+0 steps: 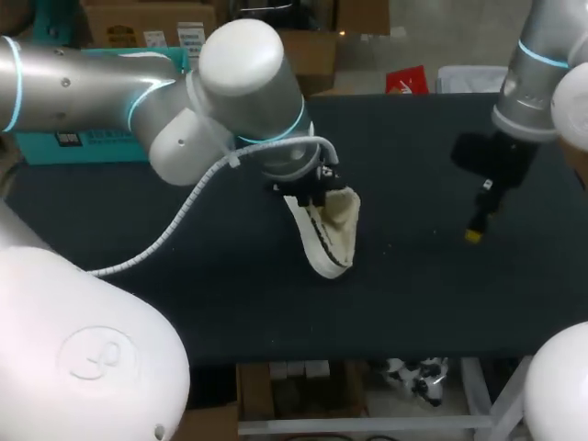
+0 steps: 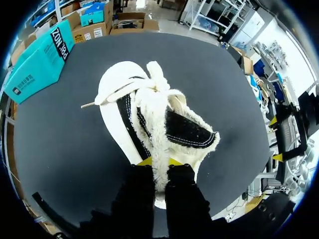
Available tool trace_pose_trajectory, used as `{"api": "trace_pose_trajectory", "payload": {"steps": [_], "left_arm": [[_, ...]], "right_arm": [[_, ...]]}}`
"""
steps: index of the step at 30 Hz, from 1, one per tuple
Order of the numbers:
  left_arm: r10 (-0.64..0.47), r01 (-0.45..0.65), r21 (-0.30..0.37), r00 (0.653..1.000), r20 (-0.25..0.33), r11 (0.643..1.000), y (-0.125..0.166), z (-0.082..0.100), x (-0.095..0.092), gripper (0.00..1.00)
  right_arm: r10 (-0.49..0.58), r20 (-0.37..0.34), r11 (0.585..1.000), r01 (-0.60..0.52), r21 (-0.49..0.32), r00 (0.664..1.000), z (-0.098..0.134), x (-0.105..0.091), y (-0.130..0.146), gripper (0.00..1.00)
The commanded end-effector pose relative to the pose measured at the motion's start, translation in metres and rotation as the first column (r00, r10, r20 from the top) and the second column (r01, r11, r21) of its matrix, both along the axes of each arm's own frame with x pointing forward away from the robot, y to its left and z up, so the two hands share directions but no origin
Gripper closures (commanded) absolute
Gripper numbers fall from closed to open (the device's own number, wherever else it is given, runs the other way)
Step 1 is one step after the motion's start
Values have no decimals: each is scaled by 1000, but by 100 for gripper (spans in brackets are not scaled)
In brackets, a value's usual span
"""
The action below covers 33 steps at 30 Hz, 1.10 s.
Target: Open the shoe tongue, take the insole out of the shoe, put the insole back into the shoe, and pack the shoe into the shoebox
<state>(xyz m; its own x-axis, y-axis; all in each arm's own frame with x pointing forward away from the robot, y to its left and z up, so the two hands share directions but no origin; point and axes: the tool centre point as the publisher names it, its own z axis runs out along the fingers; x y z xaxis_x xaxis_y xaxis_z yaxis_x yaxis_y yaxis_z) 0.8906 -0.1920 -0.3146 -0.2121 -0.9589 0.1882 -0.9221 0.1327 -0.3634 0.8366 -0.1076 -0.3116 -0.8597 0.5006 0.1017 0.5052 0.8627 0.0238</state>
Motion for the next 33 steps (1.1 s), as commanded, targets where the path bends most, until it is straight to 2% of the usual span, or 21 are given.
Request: {"api": "trace_pose_trajectory", "payload": {"steps": [1, 3, 7, 10, 13, 16, 17, 19, 21, 22, 24, 27, 29, 31, 33], "left_arm": [[-118, 119, -38, 993, 24, 992, 13, 28, -2, 100], [-169, 170, -20, 984, 51, 985, 15, 36, -1, 100], [-305, 306, 7, 945, 120, 952, 21, 54, 0, 100], [-364, 361, 48, 920, 143, 931, 33, 69, 11, 100], [-461, 452, 93, 865, 198, 887, 46, 90, 14, 100], [-540, 521, 143, 798, 269, 841, 65, 117, 26, 100], [-554, 532, 154, 785, 278, 832, 69, 122, 30, 100], [-600, 567, 197, 740, 304, 800, 82, 135, 44, 100], [-661, 611, 252, 678, 322, 750, 99, 150, 57, 100], [-674, 617, 271, 662, 329, 739, 105, 155, 62, 100], [-721, 647, 319, 602, 344, 693, 130, 175, 79, 100], [-744, 648, 369, 548, 381, 666, 160, 197, 100, 100], [-780, 688, 382, 474, 407, 617, 189, 220, 125, 100], [-791, 678, 416, 456, 408, 606, 213, 232, 146, 100], [-798, 687, 419, 433, 420, 594, 239, 247, 167, 100]], "right_arm": [[244, 101, 969, -238, -68, 964, 9, 2, -4, 0], [287, 101, 958, -283, -57, 953, 11, 10, -8, 0], [381, 141, 924, -373, -79, 914, 14, 20, -10, 0], [405, 132, 914, -404, -37, 905, 16, 27, -12, 0], [405, 132, 914, -404, -37, 905, 16, 27, -12, 0], [405, 132, 914, -404, -37, 905, 16, 27, -12, 0], [405, 132, 914, -404, -37, 905, 16, 27, -12, 0], [405, 132, 914, -404, -37, 905, 16, 27, -12, 0], [405, 132, 914, -404, -37, 905, 16, 27, -12, 0], [405, 132, 914, -404, -37, 905, 16, 27, -12, 0], [405, 132, 914, -404, -37, 905, 16, 27, -12, 0], [405, 132, 914, -404, -37, 905, 16, 27, -12, 0], [405, 132, 914, -404, -37, 905, 16, 27, -12, 0], [405, 132, 914, -404, -37, 905, 16, 27, -12, 0], [405, 132, 914, -404, -37, 905, 16, 27, -12, 0]]}}
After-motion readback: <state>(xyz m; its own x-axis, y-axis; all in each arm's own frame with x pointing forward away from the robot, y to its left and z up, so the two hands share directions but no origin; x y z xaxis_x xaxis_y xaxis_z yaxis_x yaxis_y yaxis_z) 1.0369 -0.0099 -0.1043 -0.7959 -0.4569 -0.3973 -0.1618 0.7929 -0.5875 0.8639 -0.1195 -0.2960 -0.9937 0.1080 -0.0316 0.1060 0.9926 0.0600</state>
